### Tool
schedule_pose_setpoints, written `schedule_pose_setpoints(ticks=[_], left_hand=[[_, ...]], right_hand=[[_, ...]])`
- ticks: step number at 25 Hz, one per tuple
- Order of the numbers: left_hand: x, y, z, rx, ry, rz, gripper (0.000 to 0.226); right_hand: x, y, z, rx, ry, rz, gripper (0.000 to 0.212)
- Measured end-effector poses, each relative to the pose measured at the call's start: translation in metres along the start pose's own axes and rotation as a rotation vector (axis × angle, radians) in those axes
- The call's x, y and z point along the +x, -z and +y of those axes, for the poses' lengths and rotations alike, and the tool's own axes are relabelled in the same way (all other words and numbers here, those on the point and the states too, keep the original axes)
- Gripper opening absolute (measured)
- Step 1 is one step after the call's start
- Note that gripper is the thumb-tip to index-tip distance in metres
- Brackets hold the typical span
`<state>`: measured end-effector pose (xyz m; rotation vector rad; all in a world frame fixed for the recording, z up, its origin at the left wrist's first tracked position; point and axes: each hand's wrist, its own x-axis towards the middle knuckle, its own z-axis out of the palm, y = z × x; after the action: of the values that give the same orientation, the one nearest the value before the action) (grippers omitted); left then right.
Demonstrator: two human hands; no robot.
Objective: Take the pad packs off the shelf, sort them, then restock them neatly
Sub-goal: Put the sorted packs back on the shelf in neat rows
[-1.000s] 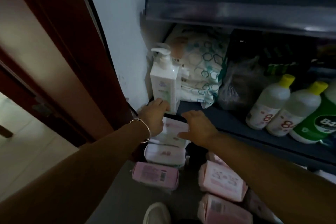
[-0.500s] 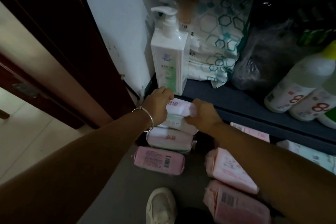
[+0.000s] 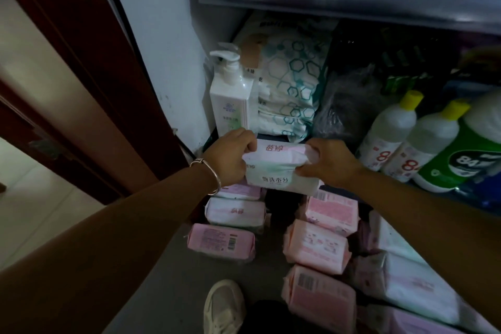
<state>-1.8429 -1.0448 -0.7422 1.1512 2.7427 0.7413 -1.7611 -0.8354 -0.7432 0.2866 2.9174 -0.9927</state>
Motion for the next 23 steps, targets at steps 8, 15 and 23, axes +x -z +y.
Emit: schedule_pose_setpoints(ticks=[8, 15, 23], left_hand=[[-0.019, -0.029, -0.011, 0.226, 0.027, -0.345, 0.038], [-0.032, -0.112, -0.054, 0.603, 0.132, -0.620, 0.060], [-0.027, -0.145, -0.062, 0.676, 0.205, -0.603, 0.055]], right_hand=[[-0.014, 0.029, 0.005, -0.025, -0.022, 0.112, 0.045], [0.000, 0.000, 0.027, 0.029, 0.023, 0.069, 0.042], [0.008, -0.011, 0.040, 0.050, 0.025, 0.062, 0.046]])
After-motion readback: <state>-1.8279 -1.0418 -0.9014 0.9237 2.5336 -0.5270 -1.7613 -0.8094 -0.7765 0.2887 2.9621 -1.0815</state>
